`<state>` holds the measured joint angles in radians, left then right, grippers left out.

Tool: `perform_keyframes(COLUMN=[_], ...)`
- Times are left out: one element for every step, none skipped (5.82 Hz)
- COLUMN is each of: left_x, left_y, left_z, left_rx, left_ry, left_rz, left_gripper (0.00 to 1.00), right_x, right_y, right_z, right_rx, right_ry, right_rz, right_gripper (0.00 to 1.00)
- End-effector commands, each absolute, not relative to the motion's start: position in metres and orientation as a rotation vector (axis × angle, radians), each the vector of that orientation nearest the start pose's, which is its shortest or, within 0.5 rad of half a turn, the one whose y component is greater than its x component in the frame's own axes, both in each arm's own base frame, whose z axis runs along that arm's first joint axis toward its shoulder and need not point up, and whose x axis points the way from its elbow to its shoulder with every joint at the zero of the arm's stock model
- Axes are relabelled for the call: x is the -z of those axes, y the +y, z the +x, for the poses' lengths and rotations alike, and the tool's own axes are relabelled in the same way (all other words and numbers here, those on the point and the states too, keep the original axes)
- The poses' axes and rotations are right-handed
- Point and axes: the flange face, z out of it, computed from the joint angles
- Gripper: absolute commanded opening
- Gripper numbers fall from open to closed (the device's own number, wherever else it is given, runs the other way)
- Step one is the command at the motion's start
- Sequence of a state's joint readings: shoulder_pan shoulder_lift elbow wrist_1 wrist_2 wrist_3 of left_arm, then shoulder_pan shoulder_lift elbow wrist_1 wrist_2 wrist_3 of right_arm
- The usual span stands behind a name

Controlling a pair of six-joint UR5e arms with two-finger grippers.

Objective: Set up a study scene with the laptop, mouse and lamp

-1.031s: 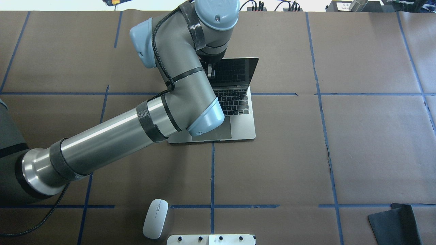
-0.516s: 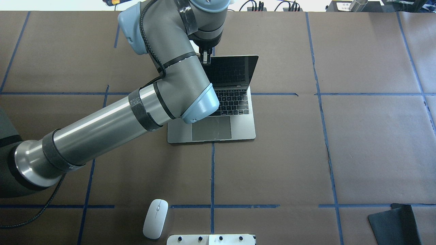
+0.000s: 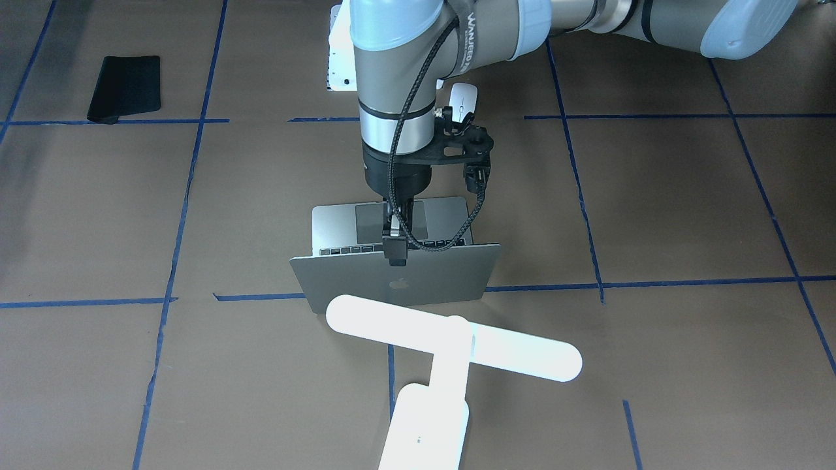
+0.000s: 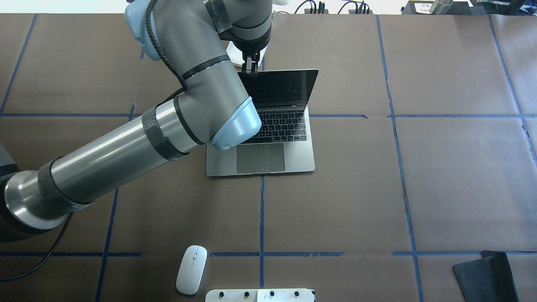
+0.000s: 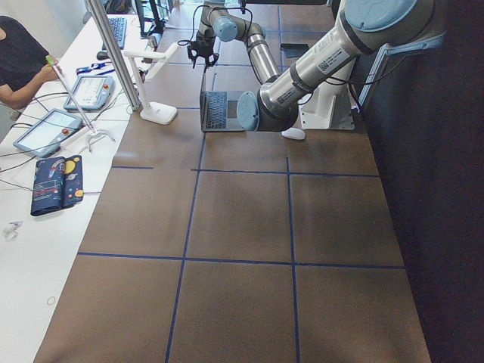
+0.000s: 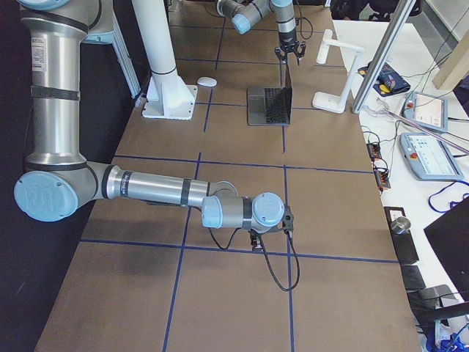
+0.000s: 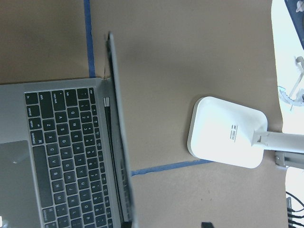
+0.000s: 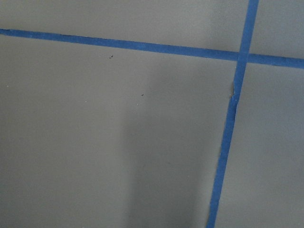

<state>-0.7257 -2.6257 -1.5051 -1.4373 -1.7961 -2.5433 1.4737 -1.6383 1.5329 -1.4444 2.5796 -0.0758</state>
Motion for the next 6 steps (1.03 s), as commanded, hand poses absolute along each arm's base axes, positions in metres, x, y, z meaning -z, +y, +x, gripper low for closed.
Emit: perform_keyframes(left_x=[-0.053,-0.064,-0.075,-0.088,-0.099,-0.116], left_y=[-0.525,-0.511,-0.492,-0.478,-0.463,-0.451], left_z=[0.432,0.420,0.405,0.394,0.392,0.395], left_rx=[1.392,1.320,1.258,1.167,1.092,1.065], left_ry=[0.959,0.980,1.001,1.010,1.010,0.991], left_rz=[-0.382,-0.348,-0.340,-0.316,-0.289,-0.285], left_gripper=[0.58,0.59,0.60,0.64,0.69,0.71], right_x=[-0.638,-0.602,-0.572,-0.587,-0.586,-0.594], right_y=[-0.469,-0.456,-0.427,-0.383,-0.348,-0.316], right_z=[-0.021,-0.040,-0.053,-0.075,-0.111,-0.139], right_rx=[0.113,0.112,0.110,0.126,0.015,-0.034], right_ry=[-1.016,-1.015,-0.975,-0.952,-0.958,-0.944], right_rz=[-0.021,-0.023,-0.002,0.065,0.112,0.116], right_gripper=[1.00,1.00,1.00,1.00,1.00,1.00])
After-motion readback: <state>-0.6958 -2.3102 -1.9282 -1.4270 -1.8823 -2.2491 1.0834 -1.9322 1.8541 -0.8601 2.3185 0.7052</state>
